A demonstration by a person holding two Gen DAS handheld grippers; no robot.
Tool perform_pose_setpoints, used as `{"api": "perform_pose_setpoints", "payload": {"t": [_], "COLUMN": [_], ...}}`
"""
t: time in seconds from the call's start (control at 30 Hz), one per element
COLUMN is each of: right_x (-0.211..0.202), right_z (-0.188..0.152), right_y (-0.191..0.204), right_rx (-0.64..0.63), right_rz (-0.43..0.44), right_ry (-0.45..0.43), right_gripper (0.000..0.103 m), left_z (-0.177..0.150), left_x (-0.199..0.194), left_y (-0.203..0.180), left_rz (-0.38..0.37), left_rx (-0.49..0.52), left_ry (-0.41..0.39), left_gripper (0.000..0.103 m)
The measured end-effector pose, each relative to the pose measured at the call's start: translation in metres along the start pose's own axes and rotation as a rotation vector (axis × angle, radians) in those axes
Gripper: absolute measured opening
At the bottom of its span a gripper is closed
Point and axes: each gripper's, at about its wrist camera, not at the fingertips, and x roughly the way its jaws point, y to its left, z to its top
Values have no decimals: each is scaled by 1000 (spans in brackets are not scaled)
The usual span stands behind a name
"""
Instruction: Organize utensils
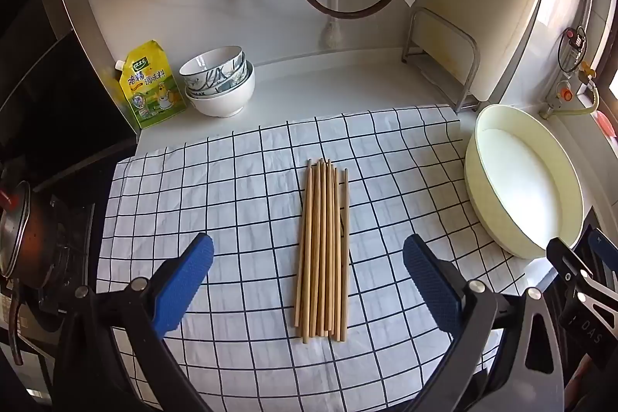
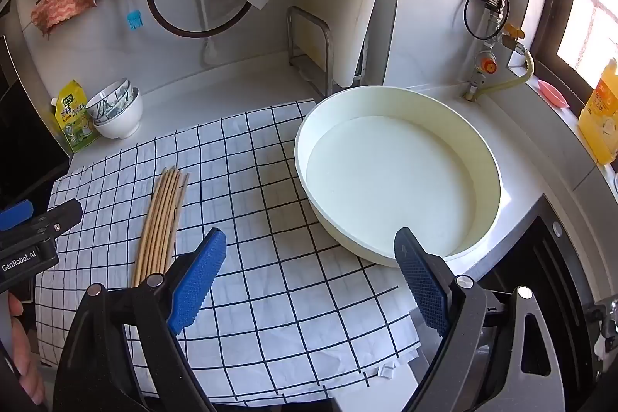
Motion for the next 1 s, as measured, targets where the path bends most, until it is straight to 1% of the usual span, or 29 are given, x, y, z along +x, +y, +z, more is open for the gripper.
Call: {"api": "perform_pose_setpoints", "payload": {"t": [0.47, 0.5, 1.0], "right_x": [-1, 1, 2], "right_z": [5, 1, 1], "right_y": [-1, -1, -1], "right_rx": [2, 4, 6], "right_rz": [6, 7, 10], "right_ry": [0, -3, -2], "right_gripper": [85, 85, 85], "left_z": [0, 0, 3], "left_x": [1, 0, 0], "left_y": [2, 1, 1], "left_rz": [-1, 1, 6], "left_rx": [-2, 2, 6], "left_ry": [0, -1, -2], "left_gripper": [97, 97, 97]}}
